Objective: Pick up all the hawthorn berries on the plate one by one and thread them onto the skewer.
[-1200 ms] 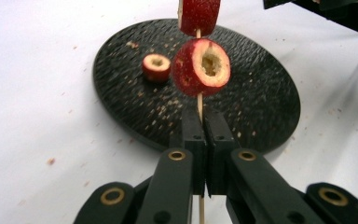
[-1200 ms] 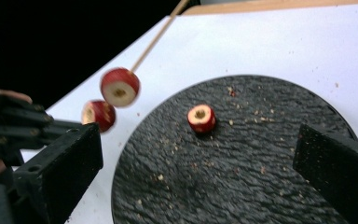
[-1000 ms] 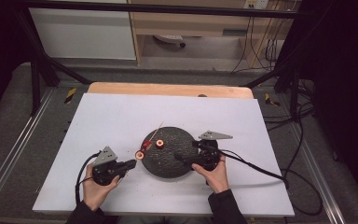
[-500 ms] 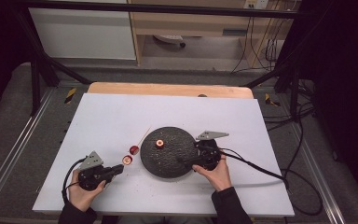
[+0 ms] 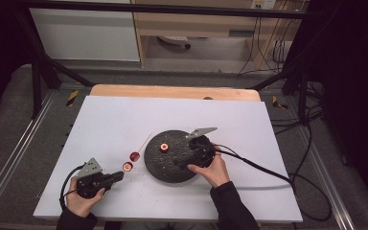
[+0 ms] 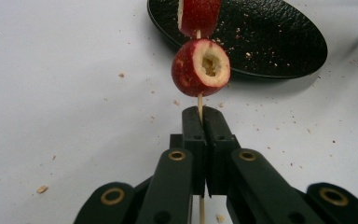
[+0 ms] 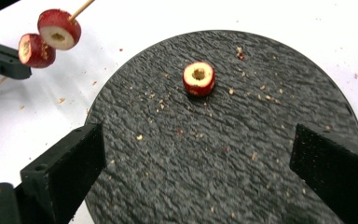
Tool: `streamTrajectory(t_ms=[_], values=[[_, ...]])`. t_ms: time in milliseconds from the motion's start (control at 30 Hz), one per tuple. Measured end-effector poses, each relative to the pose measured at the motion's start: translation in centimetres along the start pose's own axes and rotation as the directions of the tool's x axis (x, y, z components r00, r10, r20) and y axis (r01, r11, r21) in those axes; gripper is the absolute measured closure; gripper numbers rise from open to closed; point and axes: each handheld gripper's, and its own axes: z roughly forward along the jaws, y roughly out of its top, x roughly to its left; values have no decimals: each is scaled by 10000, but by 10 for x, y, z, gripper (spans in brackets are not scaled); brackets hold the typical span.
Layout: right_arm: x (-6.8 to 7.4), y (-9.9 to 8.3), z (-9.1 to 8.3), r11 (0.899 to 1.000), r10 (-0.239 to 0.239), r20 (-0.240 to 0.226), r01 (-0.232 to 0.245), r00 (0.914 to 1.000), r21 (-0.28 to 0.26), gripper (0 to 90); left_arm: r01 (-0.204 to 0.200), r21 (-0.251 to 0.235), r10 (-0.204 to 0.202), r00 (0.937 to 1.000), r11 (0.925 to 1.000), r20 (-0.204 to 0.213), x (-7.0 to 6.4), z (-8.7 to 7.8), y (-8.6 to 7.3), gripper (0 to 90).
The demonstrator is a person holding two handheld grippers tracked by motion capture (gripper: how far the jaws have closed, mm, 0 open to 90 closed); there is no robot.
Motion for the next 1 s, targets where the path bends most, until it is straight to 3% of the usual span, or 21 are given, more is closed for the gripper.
streamTrajectory(t_ms=[200, 533, 1000], values=[[2, 18, 11, 9990, -196, 117, 191, 9997, 408, 55, 14, 27, -15, 10000, 10000, 27, -1, 0, 0, 883], [3, 41, 34, 9959, 215, 370, -247, 9991, 876, 97, -27, 82, 27, 10000, 10000, 6, -1, 1, 0, 883], [1, 57, 67, 9822, 281, 650, -396, 9975, 1836, 261, -58, 125, 58, 10000, 9999, 0, -2, 2, 0, 883]])
